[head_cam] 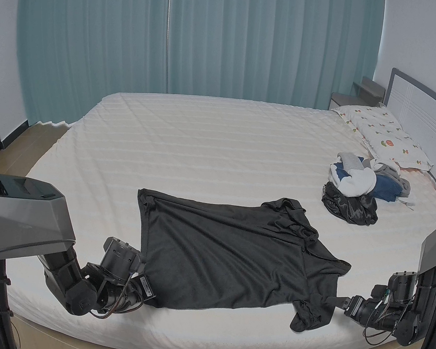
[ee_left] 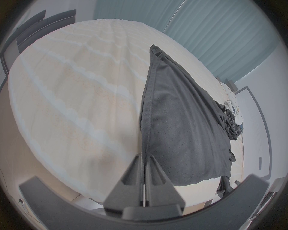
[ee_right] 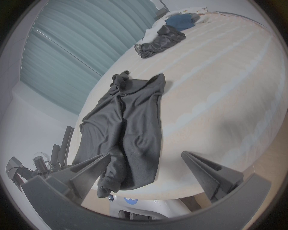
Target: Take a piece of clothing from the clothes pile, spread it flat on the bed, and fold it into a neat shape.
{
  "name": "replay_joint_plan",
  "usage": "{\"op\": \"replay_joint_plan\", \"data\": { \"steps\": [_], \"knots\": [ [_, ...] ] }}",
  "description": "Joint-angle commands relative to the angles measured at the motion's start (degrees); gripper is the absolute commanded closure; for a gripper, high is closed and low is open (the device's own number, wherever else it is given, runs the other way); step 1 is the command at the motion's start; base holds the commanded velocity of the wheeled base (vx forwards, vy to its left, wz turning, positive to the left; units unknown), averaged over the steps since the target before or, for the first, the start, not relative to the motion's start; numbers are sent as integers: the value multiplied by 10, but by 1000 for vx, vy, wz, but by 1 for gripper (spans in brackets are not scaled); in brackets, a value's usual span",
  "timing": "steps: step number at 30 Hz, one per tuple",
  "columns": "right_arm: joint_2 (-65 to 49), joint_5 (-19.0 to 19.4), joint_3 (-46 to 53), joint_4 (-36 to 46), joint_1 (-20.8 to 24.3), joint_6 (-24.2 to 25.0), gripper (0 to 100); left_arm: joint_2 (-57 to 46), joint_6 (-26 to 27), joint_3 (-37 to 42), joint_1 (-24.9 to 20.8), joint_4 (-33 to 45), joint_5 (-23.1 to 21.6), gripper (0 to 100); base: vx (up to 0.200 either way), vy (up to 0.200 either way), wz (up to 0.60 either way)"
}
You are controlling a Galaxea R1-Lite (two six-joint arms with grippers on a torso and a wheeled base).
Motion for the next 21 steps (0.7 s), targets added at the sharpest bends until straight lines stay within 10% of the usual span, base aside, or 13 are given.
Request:
{"op": "replay_joint_plan", "data": {
  "steps": [1, 5, 6, 21],
  "knots": [
    [40, -14, -14, -8, 28, 9, 0, -33, 0, 13, 11, 8, 0, 100, 0, 0, 0],
    [48, -30, -37, -8, 33, 35, 0, -39, 0, 12, 17, 32, 0, 100, 0, 0, 0],
    [50, -33, -46, -8, 35, 39, 100, -39, 0, 12, 19, 34, -1, 100, 0, 0, 0],
    [-9, -66, -2, -7, 16, 40, 100, -84, 41, 33, 52, 78, -1, 100, 0, 0, 0]
  ]
}}
